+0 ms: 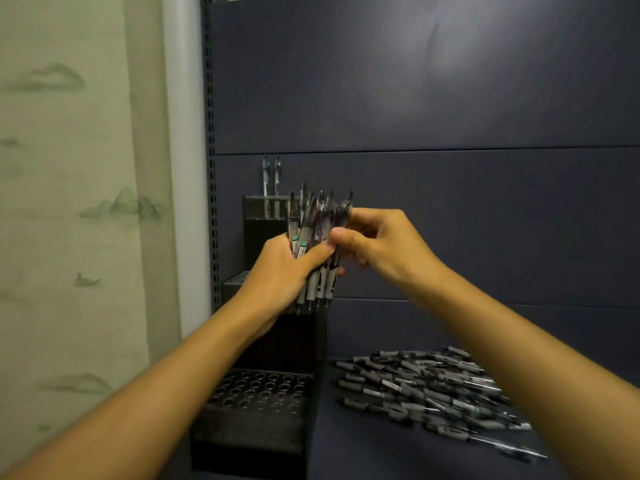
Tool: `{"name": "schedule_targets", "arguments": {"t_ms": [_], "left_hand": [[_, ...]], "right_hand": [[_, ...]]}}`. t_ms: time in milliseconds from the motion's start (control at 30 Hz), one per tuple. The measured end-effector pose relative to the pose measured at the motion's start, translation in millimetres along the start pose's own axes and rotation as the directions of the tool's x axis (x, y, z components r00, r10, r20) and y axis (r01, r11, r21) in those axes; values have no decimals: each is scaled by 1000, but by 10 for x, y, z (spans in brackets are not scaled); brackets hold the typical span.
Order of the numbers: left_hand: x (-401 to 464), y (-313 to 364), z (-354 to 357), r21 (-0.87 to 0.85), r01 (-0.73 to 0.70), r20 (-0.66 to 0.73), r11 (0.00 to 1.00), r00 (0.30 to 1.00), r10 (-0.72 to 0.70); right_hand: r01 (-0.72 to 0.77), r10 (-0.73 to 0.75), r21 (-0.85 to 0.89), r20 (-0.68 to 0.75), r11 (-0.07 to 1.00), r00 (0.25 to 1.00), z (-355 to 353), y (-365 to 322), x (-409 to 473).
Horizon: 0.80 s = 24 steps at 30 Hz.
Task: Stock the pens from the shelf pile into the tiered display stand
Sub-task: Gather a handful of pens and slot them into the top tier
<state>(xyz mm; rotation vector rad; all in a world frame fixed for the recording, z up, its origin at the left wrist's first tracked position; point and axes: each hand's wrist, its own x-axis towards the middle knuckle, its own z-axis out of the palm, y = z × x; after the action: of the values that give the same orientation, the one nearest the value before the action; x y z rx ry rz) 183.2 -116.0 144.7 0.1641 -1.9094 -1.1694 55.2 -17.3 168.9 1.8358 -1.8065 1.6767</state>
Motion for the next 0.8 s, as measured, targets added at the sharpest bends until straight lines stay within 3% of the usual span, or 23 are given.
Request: {"name": "schedule_targets", "arguments": {"t_ms": [267,467,800], "left_hand": [[249,-144,-392,-89,-42,-15,995,999,40],[434,-95,-455,-225,28,-53,974,998,-41],[718,-174,-764,-372,101,-123,923,980,-157]], "right_hand": [[19,-17,8,-182,1000,983,273,-158,296],[87,-92,-38,-178,995,980,255,-147,514],[105,-78,182,-146,978,986,271,23,1001]]}}
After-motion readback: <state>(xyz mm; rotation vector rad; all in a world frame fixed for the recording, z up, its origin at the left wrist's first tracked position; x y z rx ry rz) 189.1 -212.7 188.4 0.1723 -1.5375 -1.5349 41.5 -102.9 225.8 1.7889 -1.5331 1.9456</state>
